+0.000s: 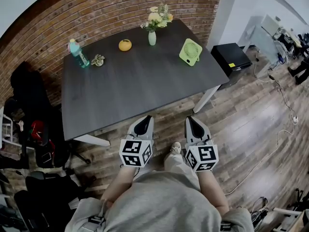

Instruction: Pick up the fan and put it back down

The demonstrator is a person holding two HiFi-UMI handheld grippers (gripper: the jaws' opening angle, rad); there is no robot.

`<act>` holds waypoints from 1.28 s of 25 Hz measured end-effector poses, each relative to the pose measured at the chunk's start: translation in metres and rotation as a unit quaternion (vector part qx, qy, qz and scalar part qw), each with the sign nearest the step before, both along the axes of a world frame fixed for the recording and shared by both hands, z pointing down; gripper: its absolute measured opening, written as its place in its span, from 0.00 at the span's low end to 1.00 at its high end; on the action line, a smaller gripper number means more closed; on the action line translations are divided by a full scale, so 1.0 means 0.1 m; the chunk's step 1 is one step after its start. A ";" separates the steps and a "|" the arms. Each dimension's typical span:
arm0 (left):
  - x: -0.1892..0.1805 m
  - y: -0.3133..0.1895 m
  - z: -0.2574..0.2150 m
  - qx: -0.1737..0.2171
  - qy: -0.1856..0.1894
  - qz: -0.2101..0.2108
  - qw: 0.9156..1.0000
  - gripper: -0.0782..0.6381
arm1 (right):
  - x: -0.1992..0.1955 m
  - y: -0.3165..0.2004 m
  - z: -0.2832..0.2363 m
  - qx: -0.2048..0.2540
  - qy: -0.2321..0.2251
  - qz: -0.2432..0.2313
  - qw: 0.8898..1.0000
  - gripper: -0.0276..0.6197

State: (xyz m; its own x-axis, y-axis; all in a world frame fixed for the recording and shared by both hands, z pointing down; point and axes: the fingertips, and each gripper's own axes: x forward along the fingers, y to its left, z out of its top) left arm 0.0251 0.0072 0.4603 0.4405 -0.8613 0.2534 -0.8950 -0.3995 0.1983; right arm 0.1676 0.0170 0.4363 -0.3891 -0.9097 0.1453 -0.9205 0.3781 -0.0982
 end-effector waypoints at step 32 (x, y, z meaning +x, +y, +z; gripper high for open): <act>0.92 -2.14 -0.11 0.002 0.000 -0.082 0.997 0.15 | 0.98 -2.40 -0.09 0.002 0.011 -0.080 0.997 0.05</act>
